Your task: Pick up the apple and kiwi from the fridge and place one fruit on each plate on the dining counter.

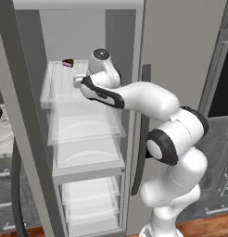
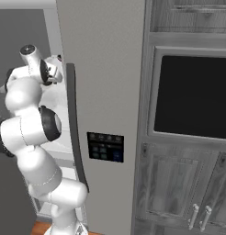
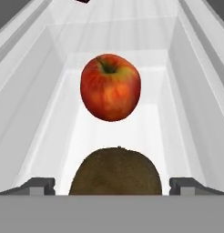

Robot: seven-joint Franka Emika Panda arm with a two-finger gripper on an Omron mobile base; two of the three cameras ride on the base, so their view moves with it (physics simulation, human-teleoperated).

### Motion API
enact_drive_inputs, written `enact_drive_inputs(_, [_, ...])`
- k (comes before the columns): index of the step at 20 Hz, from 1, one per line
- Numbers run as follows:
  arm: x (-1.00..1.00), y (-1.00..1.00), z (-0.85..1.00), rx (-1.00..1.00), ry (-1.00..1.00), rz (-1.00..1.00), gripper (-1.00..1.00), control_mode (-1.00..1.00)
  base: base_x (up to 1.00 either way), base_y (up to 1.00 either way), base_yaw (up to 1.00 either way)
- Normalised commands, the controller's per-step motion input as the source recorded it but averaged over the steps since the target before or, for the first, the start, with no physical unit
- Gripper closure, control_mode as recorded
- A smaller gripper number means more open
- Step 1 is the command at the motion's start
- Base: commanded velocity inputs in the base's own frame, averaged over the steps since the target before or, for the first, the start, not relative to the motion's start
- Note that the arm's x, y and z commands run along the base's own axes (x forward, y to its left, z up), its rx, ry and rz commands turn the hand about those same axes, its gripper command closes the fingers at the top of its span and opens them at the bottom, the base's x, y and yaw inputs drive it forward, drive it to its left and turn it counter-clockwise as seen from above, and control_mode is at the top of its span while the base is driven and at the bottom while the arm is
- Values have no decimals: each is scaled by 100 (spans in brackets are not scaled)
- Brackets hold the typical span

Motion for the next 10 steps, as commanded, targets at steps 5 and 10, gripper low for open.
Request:
enact_drive_inputs(5, [4, 2, -27, 0, 1, 0, -100, -100, 0, 0, 0])
enact_drive_inputs(10, [-32, 0, -49, 2, 10, -3, -100, -100, 0, 0, 0])
